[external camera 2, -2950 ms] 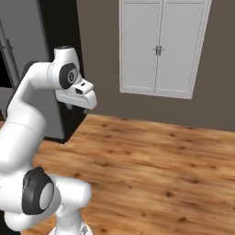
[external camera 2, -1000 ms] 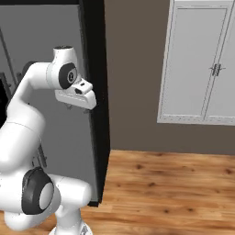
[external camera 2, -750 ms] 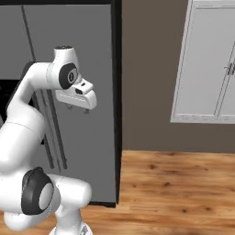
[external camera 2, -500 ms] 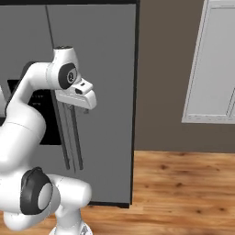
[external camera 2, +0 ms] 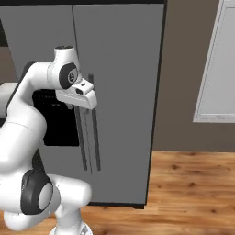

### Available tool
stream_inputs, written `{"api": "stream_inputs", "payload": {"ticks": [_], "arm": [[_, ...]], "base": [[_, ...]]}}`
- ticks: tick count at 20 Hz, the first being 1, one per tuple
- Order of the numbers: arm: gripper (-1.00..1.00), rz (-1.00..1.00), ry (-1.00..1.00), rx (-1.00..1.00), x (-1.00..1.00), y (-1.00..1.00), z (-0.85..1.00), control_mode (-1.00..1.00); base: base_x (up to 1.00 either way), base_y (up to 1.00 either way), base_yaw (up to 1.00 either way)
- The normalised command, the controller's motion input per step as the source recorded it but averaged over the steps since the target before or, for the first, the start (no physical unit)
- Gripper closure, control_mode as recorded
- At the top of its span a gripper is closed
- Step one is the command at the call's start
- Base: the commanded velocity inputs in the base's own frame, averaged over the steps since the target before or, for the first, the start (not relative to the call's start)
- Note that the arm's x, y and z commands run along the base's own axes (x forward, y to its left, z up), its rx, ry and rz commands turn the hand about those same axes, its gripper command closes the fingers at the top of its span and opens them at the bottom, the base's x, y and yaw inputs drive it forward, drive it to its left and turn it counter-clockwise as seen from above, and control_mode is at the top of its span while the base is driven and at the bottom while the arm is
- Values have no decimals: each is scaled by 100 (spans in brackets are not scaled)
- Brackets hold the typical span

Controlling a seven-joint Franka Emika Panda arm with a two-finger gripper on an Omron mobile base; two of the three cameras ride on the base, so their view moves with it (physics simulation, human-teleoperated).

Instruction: Move the hot dog bun to the plate on the dining table and place the condiment next to that plate. Then navigate to the fridge and take the sausage and place it on the plate as well.

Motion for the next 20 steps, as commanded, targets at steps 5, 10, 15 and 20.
{"api": "stream_inputs", "payload": {"ticks": [5,10,15,20], "arm": [[-100,0,0,0,0,0,0,100],[-100,0,0,0,0,0,0,100],[-100,0,0,0,0,0,0,100],[-100,0,0,0,0,0,0,100]], "base": [[33,62,-19],[47,25,-14],[14,0,0],[26,0,0]]}}
